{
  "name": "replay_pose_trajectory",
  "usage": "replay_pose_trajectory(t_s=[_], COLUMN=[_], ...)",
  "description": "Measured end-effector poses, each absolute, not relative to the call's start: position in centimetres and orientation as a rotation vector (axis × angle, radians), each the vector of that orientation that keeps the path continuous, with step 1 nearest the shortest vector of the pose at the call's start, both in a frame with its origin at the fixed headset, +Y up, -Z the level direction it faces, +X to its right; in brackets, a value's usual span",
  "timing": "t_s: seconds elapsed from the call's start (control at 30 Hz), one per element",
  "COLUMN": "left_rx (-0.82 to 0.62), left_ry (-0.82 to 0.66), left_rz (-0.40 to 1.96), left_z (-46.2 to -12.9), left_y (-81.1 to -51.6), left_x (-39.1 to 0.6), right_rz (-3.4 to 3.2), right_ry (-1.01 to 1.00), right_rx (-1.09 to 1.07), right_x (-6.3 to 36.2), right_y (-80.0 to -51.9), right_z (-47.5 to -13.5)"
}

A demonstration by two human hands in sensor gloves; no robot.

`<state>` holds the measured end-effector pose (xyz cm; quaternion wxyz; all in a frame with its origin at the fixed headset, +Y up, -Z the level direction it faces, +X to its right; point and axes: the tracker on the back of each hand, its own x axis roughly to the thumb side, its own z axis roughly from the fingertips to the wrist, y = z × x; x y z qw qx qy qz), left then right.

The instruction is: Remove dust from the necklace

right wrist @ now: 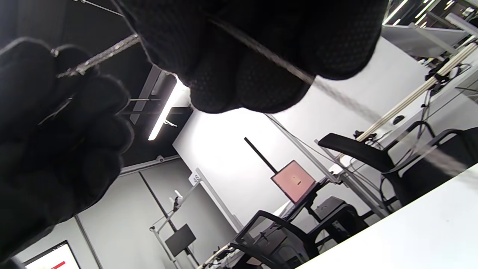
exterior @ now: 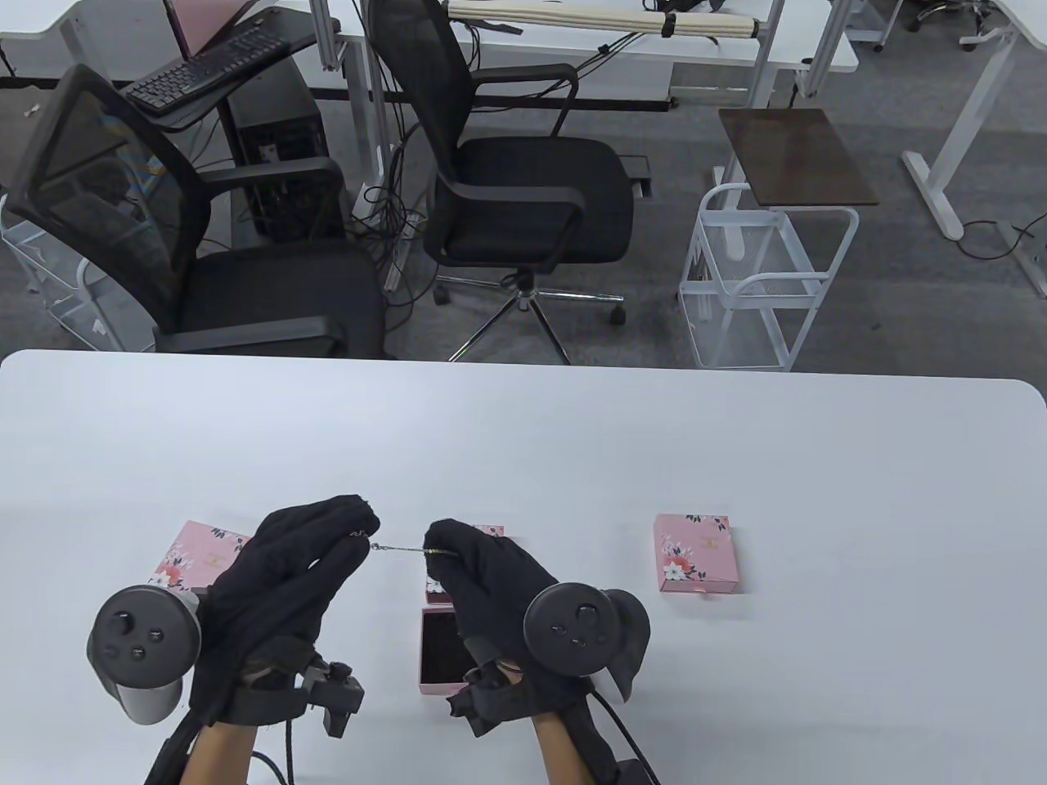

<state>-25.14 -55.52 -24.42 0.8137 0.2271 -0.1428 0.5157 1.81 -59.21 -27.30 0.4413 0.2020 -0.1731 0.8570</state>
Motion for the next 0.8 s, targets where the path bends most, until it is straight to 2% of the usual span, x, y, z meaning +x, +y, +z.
replay_pose_trajectory(t_s=[0.23,0.6,0.8], left_rx=[0.517,0.58,0.506], left_ry=[-0.19,0.009,0.045], left_rz=[1.11,0.971,0.808], left_z=[-25.3,-26.3,-27.2], left_y=[-56.1,-57.1,-57.6], left_x=[-27.2,-29.6,-28.6], right_rz=[2.175,2.169,2.166], right_ry=[-0.386,-0.367,-0.41], right_rx=[0.422,0.365,0.339], right_x=[4.1,5.5,5.6], right_y=[-58.9,-58.8,-58.4], right_z=[-27.8,-28.0,-27.5])
